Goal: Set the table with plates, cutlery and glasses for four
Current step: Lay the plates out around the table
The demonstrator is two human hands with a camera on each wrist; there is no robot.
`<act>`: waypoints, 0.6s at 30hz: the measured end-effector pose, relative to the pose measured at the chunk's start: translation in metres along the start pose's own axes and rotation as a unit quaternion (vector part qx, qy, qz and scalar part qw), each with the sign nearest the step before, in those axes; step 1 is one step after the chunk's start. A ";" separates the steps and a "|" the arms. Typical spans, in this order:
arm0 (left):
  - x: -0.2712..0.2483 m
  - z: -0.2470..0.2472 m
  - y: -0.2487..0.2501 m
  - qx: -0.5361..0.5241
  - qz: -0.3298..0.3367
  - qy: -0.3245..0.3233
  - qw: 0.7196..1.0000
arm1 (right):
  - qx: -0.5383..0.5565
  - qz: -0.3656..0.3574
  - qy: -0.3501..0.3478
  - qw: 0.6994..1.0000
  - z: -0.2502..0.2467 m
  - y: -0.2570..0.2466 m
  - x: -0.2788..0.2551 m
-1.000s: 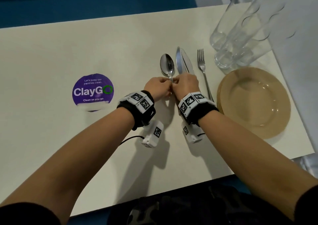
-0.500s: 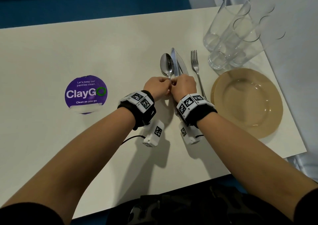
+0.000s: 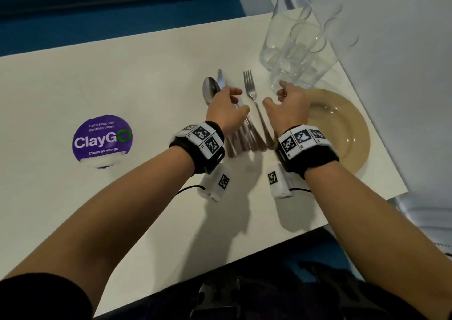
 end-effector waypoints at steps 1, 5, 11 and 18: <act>-0.002 0.012 0.011 0.016 0.013 -0.027 0.999 | 0.002 0.010 0.021 1.000 -0.016 0.010 0.002; -0.012 0.060 0.039 0.099 0.032 -0.098 0.990 | -0.071 0.100 0.085 0.989 -0.078 0.066 0.000; -0.015 0.096 0.044 0.205 -0.013 -0.142 0.968 | -0.090 0.295 0.078 0.948 -0.118 0.154 -0.022; -0.018 0.099 0.034 0.150 -0.025 -0.134 0.979 | 0.050 0.345 0.106 0.931 -0.124 0.173 -0.033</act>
Point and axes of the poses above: each hand's wrist, its own x-axis towards the middle knuckle, its own z-axis out of the palm, y = z × x, the point moved 4 cm from there along x, towards the middle knuckle, and after that the axes turned 9 degrees about x, right-handed, at the moved point
